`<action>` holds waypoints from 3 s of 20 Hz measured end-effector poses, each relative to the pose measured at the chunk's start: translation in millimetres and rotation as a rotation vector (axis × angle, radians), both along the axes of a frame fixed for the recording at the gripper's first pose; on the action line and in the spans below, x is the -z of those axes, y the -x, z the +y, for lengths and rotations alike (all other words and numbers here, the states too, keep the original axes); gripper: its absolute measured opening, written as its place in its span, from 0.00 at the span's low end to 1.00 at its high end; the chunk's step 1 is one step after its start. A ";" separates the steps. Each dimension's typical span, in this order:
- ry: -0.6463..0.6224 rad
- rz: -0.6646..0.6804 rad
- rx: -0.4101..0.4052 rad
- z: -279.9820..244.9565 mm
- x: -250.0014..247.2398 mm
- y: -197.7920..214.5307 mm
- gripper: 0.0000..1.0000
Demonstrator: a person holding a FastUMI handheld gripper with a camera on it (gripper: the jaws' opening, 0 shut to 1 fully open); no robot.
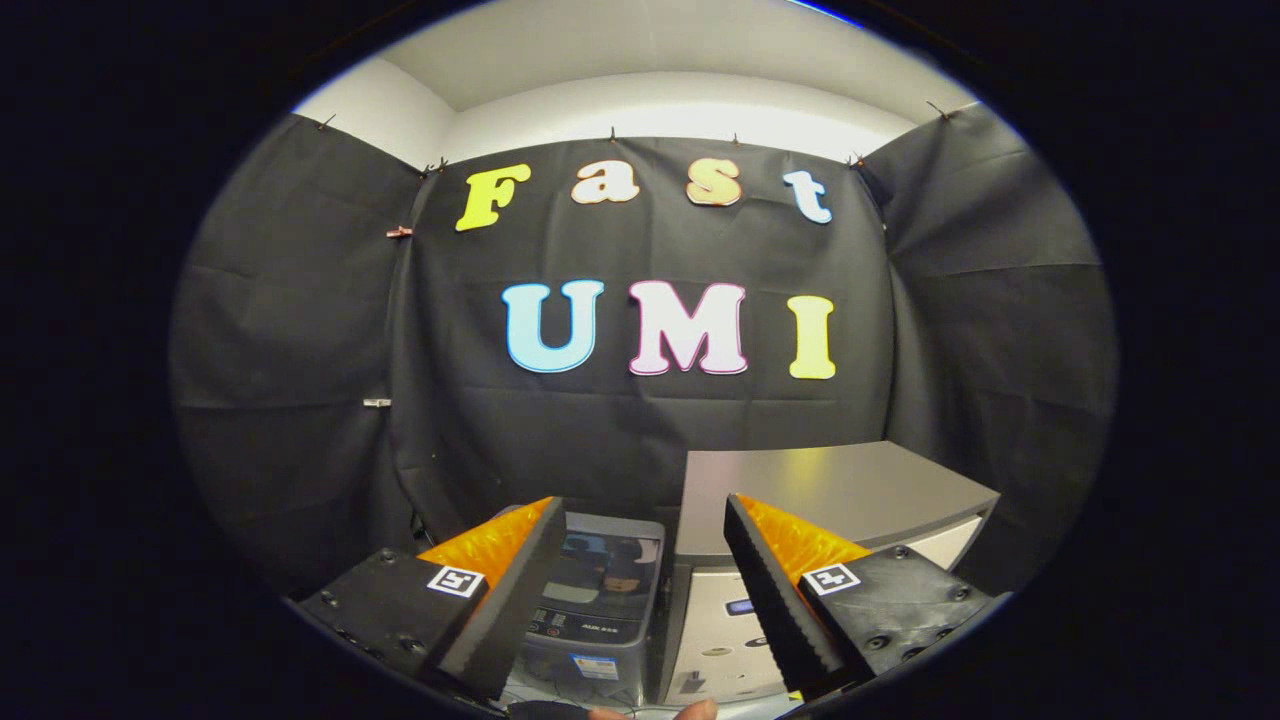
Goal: Put the clothes into the washing machine and then close the washing machine lid.
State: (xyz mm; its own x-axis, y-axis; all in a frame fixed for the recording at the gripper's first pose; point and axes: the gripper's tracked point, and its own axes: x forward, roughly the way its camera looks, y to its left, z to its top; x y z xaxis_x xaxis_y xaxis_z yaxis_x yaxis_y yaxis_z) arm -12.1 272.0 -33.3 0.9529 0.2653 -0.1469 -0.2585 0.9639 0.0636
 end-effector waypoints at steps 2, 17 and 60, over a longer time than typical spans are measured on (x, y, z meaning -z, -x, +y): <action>-0.007 -0.005 0.025 -13.9 -2.2 10.6 1.00; 0.031 -0.026 0.138 -58.4 8.1 18.6 1.00; 0.058 0.009 0.277 -79.2 30.7 -0.3 1.00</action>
State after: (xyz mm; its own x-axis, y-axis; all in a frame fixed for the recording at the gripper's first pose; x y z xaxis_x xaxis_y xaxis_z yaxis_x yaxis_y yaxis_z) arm -11.8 192.8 -64.0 0.9866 -0.0141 -0.1628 0.0156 0.9999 0.0075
